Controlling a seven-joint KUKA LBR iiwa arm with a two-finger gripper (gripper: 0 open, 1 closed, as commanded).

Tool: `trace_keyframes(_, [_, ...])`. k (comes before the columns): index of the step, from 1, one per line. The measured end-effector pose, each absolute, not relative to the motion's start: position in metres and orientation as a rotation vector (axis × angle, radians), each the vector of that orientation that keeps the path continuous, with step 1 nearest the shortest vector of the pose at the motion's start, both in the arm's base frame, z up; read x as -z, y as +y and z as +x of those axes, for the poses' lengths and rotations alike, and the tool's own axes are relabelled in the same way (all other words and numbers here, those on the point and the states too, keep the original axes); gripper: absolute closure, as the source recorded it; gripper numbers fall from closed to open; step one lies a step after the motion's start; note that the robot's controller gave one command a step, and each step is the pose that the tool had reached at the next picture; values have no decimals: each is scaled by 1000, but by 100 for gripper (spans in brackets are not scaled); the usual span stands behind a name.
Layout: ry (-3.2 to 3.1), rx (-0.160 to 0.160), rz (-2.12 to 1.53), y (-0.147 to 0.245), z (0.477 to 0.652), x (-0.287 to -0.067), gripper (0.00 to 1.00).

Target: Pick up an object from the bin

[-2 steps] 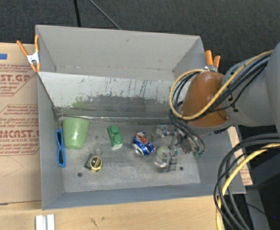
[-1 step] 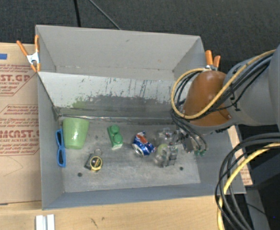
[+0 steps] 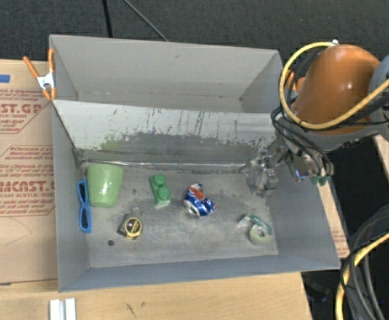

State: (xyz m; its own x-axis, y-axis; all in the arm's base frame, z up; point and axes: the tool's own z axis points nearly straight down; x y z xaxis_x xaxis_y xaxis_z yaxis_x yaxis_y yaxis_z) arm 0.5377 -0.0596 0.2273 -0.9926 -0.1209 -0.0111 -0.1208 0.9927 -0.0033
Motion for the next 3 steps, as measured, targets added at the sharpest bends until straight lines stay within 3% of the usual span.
trace_keyframes(1, [3128, -2, -369, -65, 502, -115, 100])
trace_keyframes(2, [3120, 1, -368, -65, 505, -120, 0])
trace_keyframes(3, [2934, -2, -1124, -106, 528, -70, 0])
